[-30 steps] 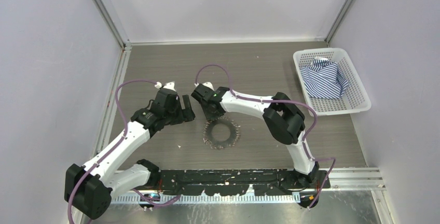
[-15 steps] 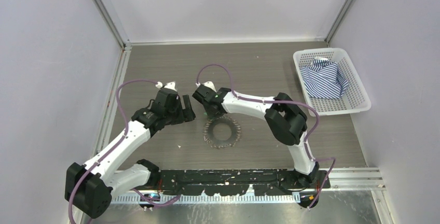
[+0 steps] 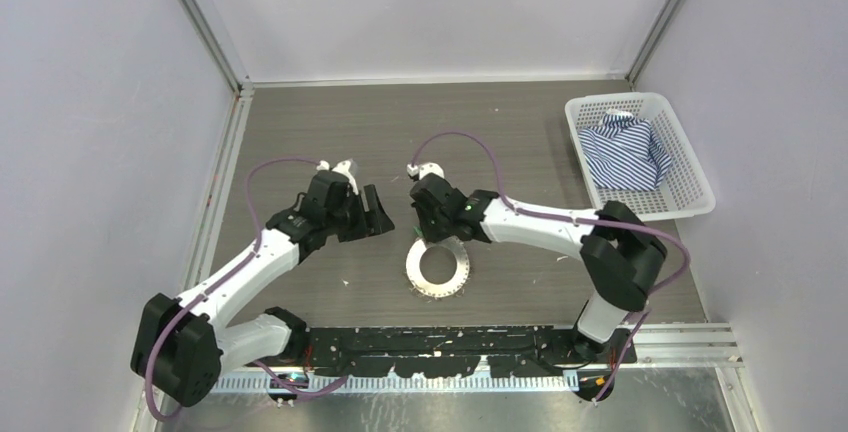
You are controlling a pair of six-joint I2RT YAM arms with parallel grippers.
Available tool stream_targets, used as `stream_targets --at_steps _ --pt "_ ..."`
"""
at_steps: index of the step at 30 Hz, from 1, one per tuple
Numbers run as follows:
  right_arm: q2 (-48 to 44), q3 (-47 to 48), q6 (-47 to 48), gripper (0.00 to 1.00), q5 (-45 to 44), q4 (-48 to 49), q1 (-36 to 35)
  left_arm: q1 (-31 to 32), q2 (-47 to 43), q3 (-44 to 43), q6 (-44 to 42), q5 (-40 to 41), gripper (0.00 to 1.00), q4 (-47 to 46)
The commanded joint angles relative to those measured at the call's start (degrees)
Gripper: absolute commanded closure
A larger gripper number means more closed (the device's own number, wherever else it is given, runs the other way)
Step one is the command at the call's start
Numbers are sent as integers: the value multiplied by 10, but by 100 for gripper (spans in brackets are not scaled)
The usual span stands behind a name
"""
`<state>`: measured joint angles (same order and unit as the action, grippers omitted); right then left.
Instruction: Remove the keys from the keyring
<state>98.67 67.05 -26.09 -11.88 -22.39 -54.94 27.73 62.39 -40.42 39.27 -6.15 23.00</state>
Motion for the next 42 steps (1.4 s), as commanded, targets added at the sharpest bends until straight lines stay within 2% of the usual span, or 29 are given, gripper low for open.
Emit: stream_targets --at_steps 1,6,10,24,34,42 --pt "-74 -75 1 99 53 116 0 -2 16 35 38 -95 33 -109" --pt "-113 -116 11 99 70 167 0 9 34 75 63 -164 37 -222" --pt "-139 -127 11 99 91 186 0 38 29 110 24 -153 38 -310" --pt "-211 -177 -10 99 109 221 13 89 77 209 37 -188 39 -574" --pt "-226 -194 -48 99 140 268 39 117 112 227 33 -181 44 -616" --pt "-245 -200 -69 99 143 278 55 119 138 233 31 -167 52 -633"
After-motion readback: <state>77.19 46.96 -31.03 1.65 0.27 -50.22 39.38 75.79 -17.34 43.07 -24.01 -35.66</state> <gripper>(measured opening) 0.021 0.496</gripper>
